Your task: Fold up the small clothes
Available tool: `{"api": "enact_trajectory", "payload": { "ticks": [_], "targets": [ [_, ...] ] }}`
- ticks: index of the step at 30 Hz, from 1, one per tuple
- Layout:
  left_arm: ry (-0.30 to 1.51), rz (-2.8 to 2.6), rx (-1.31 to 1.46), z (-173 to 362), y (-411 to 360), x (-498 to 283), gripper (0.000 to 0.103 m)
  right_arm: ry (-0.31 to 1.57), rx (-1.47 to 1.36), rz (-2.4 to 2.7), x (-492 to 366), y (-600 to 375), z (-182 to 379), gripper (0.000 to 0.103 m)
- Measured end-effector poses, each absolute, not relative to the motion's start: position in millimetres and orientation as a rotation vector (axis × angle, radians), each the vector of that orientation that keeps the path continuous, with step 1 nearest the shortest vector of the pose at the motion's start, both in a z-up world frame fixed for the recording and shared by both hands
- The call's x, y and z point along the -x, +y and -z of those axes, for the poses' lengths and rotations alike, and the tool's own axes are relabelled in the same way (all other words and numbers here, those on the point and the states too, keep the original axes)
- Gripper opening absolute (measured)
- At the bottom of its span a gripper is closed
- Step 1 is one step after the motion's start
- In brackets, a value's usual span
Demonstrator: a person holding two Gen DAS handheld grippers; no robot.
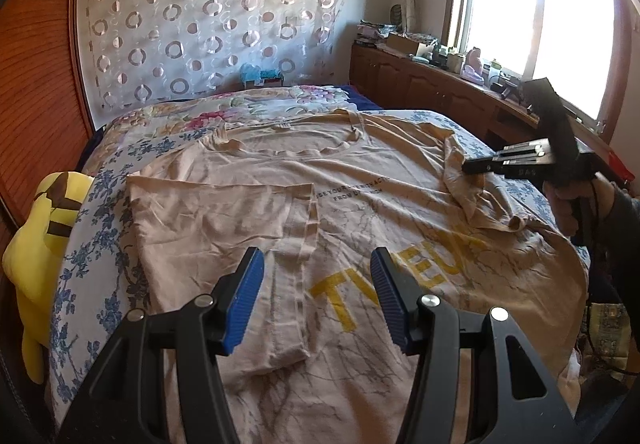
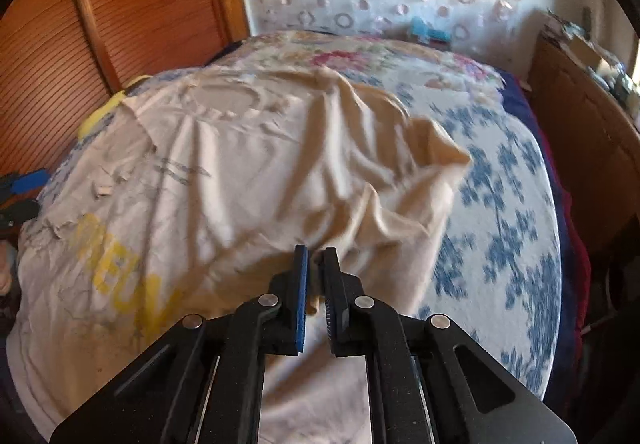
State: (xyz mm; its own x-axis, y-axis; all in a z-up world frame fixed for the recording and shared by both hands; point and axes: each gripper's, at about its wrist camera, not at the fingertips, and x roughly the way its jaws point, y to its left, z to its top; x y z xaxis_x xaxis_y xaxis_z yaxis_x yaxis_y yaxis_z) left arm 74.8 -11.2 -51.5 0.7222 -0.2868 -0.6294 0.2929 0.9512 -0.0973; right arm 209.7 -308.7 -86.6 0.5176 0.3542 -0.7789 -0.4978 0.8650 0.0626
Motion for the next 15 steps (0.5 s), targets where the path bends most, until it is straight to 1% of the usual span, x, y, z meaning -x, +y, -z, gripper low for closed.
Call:
{"api": "enact_trajectory", "payload": {
  "ticks": [7, 15],
  "targets": [
    [0.706, 0.293, 0.003, 55, 5, -91, 0.055, 0.835, 0.18, -0.599, -230, -277, 65, 0.002],
    [0.715, 0.269, 0.02, 53, 20, -108, 0.055, 0.827, 0.192, -0.706, -258, -227, 61, 0.002]
  ]
}}
